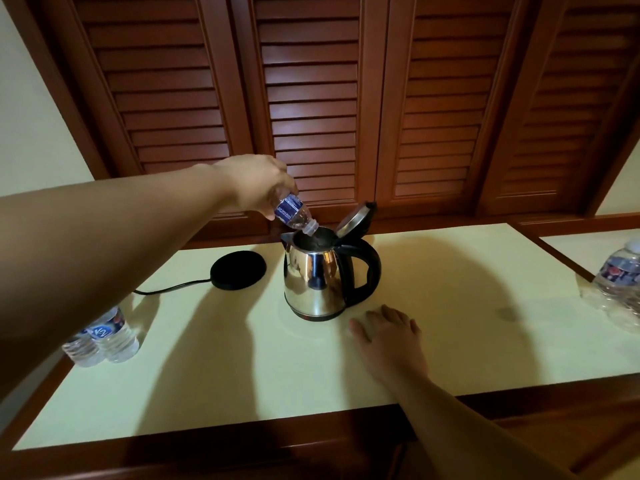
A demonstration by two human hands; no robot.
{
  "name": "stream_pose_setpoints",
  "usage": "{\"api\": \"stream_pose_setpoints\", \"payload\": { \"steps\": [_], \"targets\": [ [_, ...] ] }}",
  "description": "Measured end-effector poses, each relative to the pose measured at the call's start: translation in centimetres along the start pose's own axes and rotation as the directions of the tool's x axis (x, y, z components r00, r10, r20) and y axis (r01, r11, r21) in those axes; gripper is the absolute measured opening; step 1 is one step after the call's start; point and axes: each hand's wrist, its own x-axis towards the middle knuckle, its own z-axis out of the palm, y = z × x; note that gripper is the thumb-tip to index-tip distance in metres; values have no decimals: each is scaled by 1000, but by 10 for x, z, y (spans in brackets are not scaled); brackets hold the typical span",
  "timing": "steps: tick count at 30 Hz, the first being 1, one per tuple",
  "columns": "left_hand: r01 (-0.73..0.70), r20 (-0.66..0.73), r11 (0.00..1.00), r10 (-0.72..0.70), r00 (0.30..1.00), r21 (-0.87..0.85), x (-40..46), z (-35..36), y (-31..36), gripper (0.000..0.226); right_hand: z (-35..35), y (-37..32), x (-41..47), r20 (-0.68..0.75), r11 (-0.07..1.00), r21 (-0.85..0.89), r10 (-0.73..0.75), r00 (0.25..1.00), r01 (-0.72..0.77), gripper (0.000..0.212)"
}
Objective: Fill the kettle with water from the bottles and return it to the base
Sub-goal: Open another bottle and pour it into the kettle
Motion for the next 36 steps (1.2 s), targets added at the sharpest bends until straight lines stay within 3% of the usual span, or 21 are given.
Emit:
{"api": "stream_pose_setpoints", "payload": {
  "steps": [4, 8, 16, 19, 22, 24, 30, 36],
  "targets": [
    [19, -7, 1000, -19, 1000, 0, -2, 0, 1, 43, 3, 2, 1, -1, 1000, 7, -11, 1000, 11, 50],
    [150, -94, 985, -158, 983, -82, -15, 7, 2, 49, 2, 0, 0, 0, 999, 19, -31, 1000, 31, 48],
    [326, -156, 807, -450, 879, -491, -77, 49, 6, 55, -4, -2, -3, 5, 996, 42, -76, 997, 75, 39],
    [287, -174, 742, -476, 862, -606, -101, 72, 26, 53, -6, -4, -4, -5, 993, 79, -87, 996, 88, 35],
    [228, -186, 684, -476, 860, -693, -117, 96, 51, 57, -23, -14, -6, -64, 936, 337, -87, 994, 104, 28],
    [181, -167, 622, -459, 873, -762, -123, 113, 70, 56, -42, -24, -9, -131, 891, 421, -128, 983, 172, 23],
    [43, -187, 517, -384, 904, -855, -126, 138, 126, 56, -88, -40, -19, -171, 806, 495, -275, 946, 324, 26],
    [-4, -217, 487, -381, 899, -873, -115, 134, 146, 59, -107, -28, -26, -126, 817, 479, -297, 946, 320, 33]
  ]
}}
